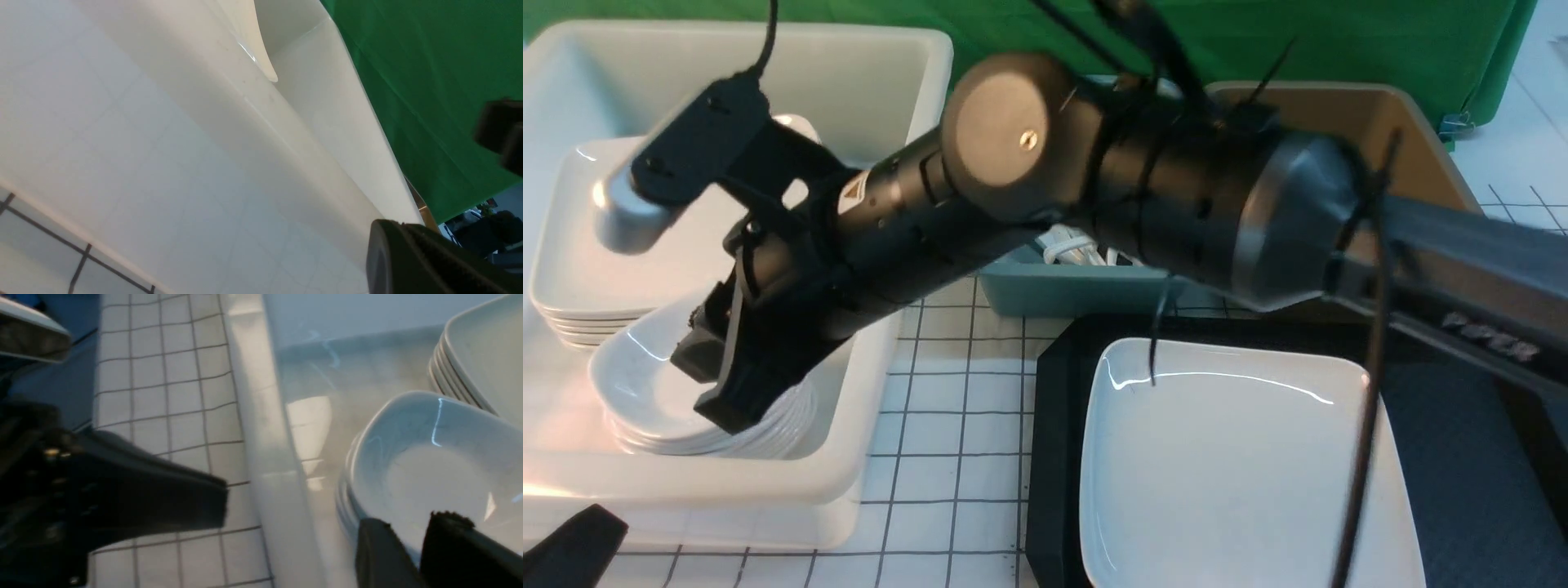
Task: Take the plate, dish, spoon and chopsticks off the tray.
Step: Use the left arm to grab a plate from the dinner plate
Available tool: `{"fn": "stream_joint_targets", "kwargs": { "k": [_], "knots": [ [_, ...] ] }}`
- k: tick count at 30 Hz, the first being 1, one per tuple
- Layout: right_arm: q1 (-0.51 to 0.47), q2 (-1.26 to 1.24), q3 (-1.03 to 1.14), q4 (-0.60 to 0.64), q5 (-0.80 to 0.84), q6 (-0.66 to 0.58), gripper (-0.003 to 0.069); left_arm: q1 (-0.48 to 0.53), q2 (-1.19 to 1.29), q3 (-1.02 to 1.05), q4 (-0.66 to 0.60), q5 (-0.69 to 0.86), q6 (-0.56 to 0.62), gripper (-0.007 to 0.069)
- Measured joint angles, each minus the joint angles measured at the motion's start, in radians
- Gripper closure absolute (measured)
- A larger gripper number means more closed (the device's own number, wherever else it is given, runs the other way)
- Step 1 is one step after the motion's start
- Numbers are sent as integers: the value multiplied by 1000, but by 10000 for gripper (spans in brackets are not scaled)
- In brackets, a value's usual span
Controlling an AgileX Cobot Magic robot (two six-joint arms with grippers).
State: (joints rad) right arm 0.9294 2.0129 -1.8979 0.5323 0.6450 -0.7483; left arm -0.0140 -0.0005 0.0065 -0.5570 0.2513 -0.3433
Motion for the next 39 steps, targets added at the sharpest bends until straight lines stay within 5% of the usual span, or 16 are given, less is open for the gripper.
{"fn": "stream_joint_targets", "kwargs": {
  "k": [6, 10, 22, 29, 32, 36, 39],
  "knots": [
    [-16, -206, -2, -125, 315, 129, 629, 0, 0, 0, 0, -1, 0, 603],
    [-28, -330, -2, -275, 488, 274, 629, 0, 0, 0, 0, -1, 0, 603],
    [-35, -804, 447, -789, 488, 742, 629, 0, 0, 0, -1, -65, 0, 603],
    [-35, -1076, 782, -865, 485, 944, 629, 0, 0, -28, -66, -147, 1, 603],
    [-35, -1257, 964, -872, 433, 988, 629, 0, 24, -165, 15, -126, 23, 603],
    [-35, -1397, 1073, -873, 354, 1009, 627, 0, 132, -312, 120, -43, 30, 603],
    [-35, -1513, 1136, -875, 310, 1032, 627, 0, 335, -484, 211, 164, 77, 603]
  ]
}}
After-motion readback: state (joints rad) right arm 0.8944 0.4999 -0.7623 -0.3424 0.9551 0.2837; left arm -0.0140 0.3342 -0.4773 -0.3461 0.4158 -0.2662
